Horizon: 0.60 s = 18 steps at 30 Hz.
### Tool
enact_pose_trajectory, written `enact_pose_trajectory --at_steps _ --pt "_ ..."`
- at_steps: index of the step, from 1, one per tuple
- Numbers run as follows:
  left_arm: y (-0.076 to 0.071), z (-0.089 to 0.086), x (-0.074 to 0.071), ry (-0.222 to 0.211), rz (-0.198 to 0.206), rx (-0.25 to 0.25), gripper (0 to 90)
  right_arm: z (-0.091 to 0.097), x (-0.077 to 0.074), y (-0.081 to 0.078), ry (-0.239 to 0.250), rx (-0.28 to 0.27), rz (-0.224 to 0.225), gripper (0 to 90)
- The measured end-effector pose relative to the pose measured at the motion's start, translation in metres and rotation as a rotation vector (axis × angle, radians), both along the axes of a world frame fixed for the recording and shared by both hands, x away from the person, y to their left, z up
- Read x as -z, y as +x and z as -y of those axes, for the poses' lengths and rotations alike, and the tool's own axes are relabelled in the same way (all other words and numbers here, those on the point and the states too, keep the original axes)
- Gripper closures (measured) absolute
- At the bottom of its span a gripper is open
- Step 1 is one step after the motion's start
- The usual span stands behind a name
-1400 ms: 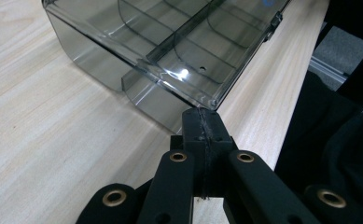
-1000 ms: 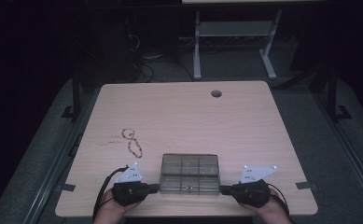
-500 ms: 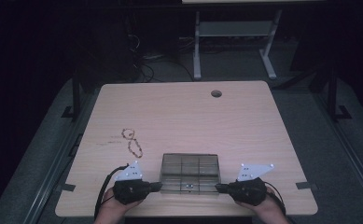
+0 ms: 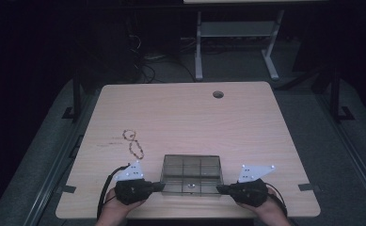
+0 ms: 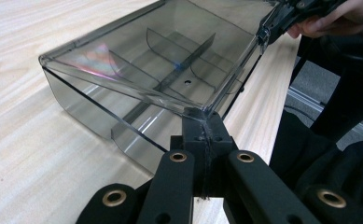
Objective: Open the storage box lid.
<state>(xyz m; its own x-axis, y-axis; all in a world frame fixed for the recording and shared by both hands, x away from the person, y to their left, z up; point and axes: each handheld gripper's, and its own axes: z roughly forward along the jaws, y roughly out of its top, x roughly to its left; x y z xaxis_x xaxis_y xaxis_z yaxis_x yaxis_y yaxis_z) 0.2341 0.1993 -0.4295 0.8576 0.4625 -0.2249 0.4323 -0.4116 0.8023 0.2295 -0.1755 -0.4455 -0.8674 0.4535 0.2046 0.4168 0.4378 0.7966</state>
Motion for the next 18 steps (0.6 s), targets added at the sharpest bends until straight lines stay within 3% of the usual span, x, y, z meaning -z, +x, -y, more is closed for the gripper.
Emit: enact_pose_trajectory --at_steps 18 --pt "0.006 0.004 -0.012 -0.019 0.023 -0.009 89.9 -0.001 0.000 0.000 -0.005 0.002 0.006 90.0"
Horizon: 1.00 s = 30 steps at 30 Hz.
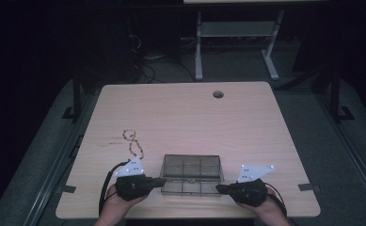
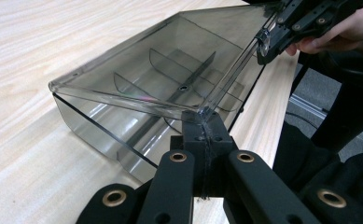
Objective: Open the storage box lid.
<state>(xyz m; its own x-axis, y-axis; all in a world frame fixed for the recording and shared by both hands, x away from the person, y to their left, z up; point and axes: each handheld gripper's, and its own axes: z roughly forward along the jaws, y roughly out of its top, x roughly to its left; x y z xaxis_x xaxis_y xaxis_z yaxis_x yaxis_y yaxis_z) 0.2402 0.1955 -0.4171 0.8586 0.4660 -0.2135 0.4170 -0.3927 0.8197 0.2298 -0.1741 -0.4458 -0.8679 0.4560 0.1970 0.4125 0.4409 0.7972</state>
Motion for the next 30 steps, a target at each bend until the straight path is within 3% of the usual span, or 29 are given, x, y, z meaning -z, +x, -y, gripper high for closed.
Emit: enact_pose_trajectory --at_steps 30 --pt "0.023 0.003 -0.019 -0.033 0.047 -0.023 89.9 -0.002 0.000 0.001 -0.003 0.002 -0.001 90.0"
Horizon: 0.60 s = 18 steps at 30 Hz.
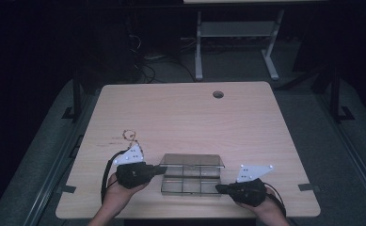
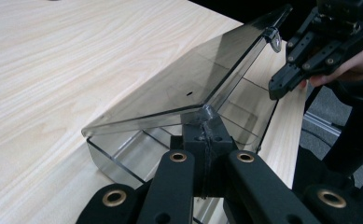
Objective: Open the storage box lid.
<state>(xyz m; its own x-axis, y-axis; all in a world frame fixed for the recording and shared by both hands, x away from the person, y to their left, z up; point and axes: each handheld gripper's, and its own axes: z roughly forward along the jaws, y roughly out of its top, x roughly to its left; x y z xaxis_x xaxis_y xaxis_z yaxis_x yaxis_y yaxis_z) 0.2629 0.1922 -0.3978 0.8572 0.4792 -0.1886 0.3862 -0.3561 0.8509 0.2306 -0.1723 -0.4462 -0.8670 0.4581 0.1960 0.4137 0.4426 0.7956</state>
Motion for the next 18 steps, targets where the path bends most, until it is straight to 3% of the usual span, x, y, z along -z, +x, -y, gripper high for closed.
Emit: enact_pose_trajectory --at_steps 7,16,18 --pt "0.0042 -0.0005 -0.0037 -0.025 0.008 -0.007 89.9 0.0000 0.0003 -0.0001 0.003 0.002 -0.002 90.0" --pt "0.0063 -0.0019 -0.0056 -0.017 0.017 0.004 89.9 0.0007 0.0007 0.0004 0.010 0.002 -0.008 89.9" --pt "0.0069 -0.0023 -0.0051 -0.019 0.013 0.003 89.9 0.0029 -0.0015 -0.0004 0.025 0.008 0.004 83.0"
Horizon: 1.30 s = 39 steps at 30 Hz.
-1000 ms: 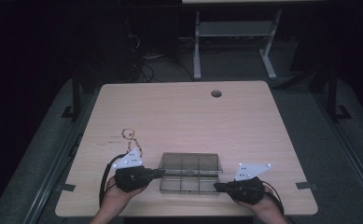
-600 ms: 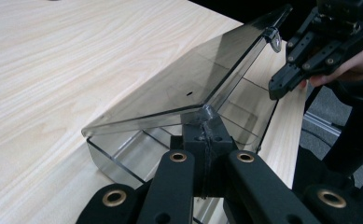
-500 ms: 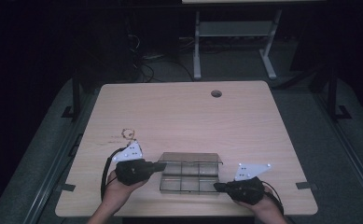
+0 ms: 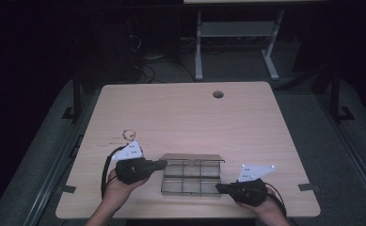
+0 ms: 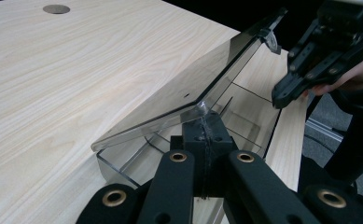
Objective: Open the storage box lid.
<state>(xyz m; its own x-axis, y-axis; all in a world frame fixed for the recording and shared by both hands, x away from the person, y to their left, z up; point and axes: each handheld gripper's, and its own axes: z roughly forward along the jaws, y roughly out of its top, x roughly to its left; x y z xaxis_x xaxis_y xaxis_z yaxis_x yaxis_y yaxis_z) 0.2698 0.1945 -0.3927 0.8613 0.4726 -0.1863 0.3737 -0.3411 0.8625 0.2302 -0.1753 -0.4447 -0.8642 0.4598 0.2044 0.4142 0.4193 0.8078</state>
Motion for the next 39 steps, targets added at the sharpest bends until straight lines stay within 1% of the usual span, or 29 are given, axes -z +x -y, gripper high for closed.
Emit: enact_pose_trajectory --at_steps 1,2,6,7,8,10,11,12,13,15,17,19,20,23,24,27,30,34,37,38,39 --pt "0.000 0.000 0.000 0.000 0.000 0.000 89.9 0.000 0.000 0.000 0.000 0.000 0.000 83.0" --pt "0.001 -0.001 0.000 -0.002 0.003 0.003 89.9 0.003 -0.003 -0.001 0.015 0.023 0.011 77.5" --pt "0.001 -0.001 0.000 -0.004 0.001 0.003 89.9 0.011 -0.008 0.001 0.034 0.061 0.022 68.4" --pt "0.001 -0.001 0.000 -0.004 0.001 0.003 89.9 0.011 -0.008 0.001 0.034 0.061 0.022 68.4" --pt "0.001 -0.001 0.000 -0.005 0.001 0.003 89.9 0.013 -0.009 0.001 0.034 0.072 0.019 65.8" --pt "0.000 -0.001 -0.001 -0.004 0.000 0.004 89.9 0.016 -0.011 0.004 0.031 0.089 0.019 59.9" --pt "0.000 -0.001 -0.001 -0.005 0.000 0.003 89.9 0.019 -0.011 0.007 0.023 0.104 0.020 55.4" --pt "0.000 -0.001 -0.001 -0.005 0.000 0.004 89.9 0.020 -0.011 0.008 0.022 0.108 0.017 52.1" --pt "0.000 -0.001 -0.001 -0.005 0.000 0.004 89.9 0.020 -0.011 0.008 0.022 0.108 0.017 52.1" --pt "0.000 -0.001 -0.001 -0.006 0.001 0.006 89.9 0.024 -0.015 0.014 0.020 0.115 0.013 47.9" --pt "0.000 -0.001 -0.001 -0.007 0.000 0.006 89.9 0.025 -0.017 0.015 0.017 0.114 0.012 46.8" --pt "0.000 -0.001 0.000 -0.009 -0.003 0.005 89.9 0.026 -0.022 0.019 0.020 0.108 0.024 44.9" --pt "0.000 -0.001 0.000 -0.011 -0.004 0.006 89.9 0.026 -0.025 0.024 0.022 0.102 0.033 43.6" --pt "0.000 -0.001 0.000 -0.009 -0.002 0.007 89.9 0.026 -0.029 0.027 0.024 0.099 0.039 42.8" --pt "0.000 -0.001 0.000 -0.007 -0.004 0.009 89.9 0.026 -0.033 0.031 0.026 0.101 0.049 42.3" --pt "0.000 -0.001 0.000 -0.010 -0.005 0.008 89.9 0.026 -0.038 0.035 0.030 0.096 0.064 41.0" --pt "0.000 -0.001 0.000 -0.010 -0.005 0.009 89.9 0.024 -0.045 0.038 0.042 0.080 0.075 39.7" --pt "0.000 -0.001 0.000 -0.012 -0.005 0.007 89.9 0.019 -0.053 0.040 0.048 0.043 0.096 39.1" --pt "0.000 -0.001 -0.001 -0.011 -0.006 0.009 89.9 0.015 -0.055 0.041 0.047 0.028 0.109 39.2" --pt "0.001 -0.001 -0.001 -0.012 -0.007 0.009 90.0 0.011 -0.058 0.042 0.042 0.012 0.116 39.5" --pt "0.001 -0.001 -0.001 -0.012 -0.007 0.009 89.9 0.009 -0.059 0.043 0.041 0.010 0.118 39.7"
